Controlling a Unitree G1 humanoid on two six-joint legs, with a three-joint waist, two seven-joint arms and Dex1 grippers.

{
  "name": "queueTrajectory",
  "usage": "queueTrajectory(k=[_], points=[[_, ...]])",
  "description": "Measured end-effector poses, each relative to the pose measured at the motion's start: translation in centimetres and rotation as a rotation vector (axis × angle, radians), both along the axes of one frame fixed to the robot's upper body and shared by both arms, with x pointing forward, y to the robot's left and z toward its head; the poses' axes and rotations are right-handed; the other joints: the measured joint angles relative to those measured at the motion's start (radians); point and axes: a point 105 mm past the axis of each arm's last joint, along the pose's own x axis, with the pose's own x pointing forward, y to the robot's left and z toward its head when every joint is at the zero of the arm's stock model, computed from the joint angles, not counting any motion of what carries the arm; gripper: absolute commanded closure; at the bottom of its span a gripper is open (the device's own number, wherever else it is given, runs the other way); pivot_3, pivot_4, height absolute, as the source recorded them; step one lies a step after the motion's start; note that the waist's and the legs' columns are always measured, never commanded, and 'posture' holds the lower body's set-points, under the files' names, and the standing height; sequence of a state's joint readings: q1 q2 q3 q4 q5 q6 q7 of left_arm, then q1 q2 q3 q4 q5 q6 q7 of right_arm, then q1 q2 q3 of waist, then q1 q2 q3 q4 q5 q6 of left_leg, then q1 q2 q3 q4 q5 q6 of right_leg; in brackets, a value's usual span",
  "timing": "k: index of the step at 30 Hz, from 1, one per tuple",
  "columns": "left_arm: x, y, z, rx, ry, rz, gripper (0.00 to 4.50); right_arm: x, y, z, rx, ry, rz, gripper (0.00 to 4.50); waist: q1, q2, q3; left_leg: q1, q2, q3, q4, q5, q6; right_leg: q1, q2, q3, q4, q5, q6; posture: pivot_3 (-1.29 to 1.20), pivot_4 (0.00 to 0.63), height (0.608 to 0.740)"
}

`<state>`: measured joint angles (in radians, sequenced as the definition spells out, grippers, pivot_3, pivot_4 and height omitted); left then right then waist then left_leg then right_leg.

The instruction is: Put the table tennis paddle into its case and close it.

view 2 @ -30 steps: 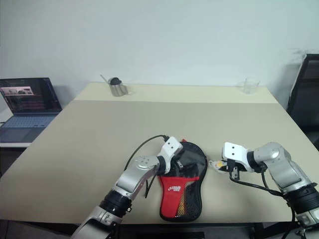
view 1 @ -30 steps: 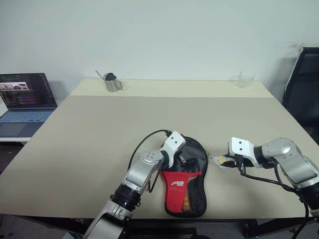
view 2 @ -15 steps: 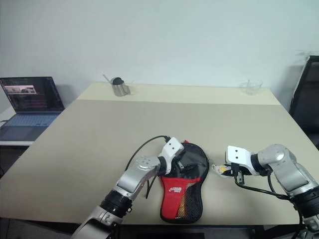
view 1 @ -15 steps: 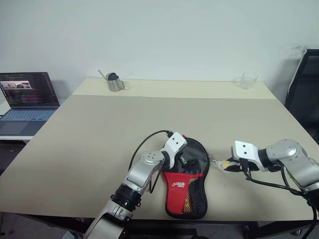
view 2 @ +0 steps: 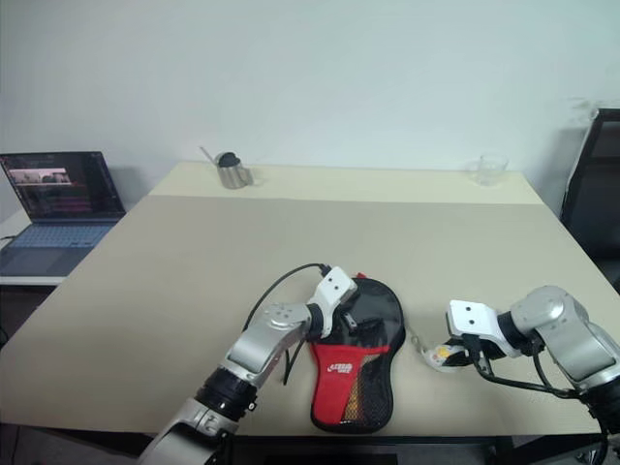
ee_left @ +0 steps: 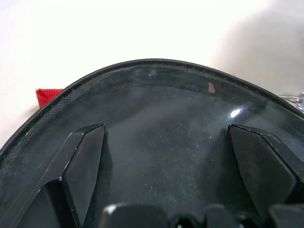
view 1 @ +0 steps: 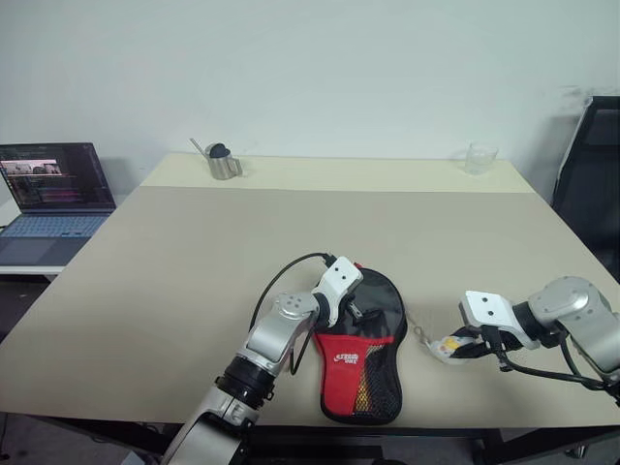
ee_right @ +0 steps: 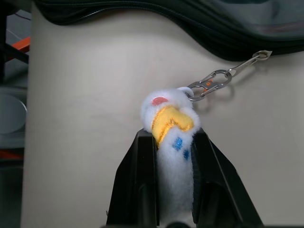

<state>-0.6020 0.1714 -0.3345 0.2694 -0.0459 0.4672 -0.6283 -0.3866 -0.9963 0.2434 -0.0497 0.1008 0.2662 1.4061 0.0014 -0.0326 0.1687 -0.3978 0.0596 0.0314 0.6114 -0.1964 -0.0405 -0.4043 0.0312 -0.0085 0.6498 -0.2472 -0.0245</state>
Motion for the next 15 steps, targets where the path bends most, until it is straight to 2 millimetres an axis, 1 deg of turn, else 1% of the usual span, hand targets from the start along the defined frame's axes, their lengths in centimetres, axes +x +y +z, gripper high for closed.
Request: queueTrajectory(k=[8, 13, 15], points=[[0.0, 0.0, 0.0, 0.002, 0.002, -0.004, 0.0, -2.0, 0.7, -0.5, -0.014, 0.053, 0.094, 4.11, 0.0, 0.001, -0.001, 0.0, 0.0, 0.0, 0.0, 0.0, 0.0, 0.0, 0.0, 0.0, 0.0, 0.0, 0.0, 0.0, 0.15, 0.74], [0.0, -0.1, 0.0, 0.005, 0.003, -0.014, 0.0, -3.8, 1.6, -0.5, -0.004, 0.079, 0.204, 4.11, 0.0, 0.001, -0.002, 0.0, 0.0, 0.0, 0.0, 0.0, 0.0, 0.0, 0.0, 0.0, 0.0, 0.0, 0.0, 0.0, 0.15, 0.74], [0.0, -0.1, 0.0, 0.007, 0.003, -0.017, 0.0, -4.2, 2.0, -0.2, 0.004, 0.078, 0.238, 4.11, 0.0, 0.001, -0.002, 0.0, -0.001, 0.0, 0.0, 0.0, 0.0, 0.0, 0.0, 0.0, 0.0, 0.0, 0.0, 0.0, 0.15, 0.74]])
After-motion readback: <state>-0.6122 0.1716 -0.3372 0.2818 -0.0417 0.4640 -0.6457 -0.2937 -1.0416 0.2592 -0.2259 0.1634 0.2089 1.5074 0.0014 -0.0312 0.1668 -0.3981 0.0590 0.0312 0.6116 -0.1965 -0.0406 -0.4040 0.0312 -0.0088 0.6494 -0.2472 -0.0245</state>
